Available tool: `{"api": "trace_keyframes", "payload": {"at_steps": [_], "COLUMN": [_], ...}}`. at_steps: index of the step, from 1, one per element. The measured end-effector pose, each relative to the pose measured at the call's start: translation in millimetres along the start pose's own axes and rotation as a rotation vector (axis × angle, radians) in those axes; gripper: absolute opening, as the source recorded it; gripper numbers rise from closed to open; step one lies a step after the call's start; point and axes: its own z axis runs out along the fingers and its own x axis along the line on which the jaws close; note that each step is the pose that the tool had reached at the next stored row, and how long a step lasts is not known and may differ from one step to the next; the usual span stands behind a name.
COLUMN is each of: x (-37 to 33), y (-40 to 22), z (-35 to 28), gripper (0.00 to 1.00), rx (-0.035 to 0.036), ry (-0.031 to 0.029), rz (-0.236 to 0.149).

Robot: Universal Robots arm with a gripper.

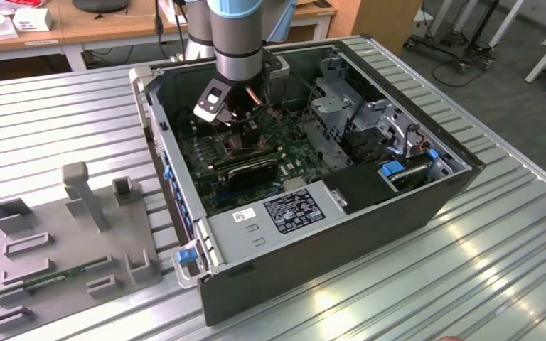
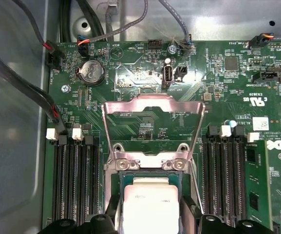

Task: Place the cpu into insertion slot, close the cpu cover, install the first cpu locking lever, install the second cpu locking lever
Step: 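Place the cpu into insertion slot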

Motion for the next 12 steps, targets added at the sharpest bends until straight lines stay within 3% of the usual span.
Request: {"api": "trace_keyframes", "payload": {"at_steps": [12], "x": [0.5], "y": [1.9], "z": [-20.9], "gripper": [0.61], "rx": [0.0], "ry": [0.0], "rz": [0.0]}}
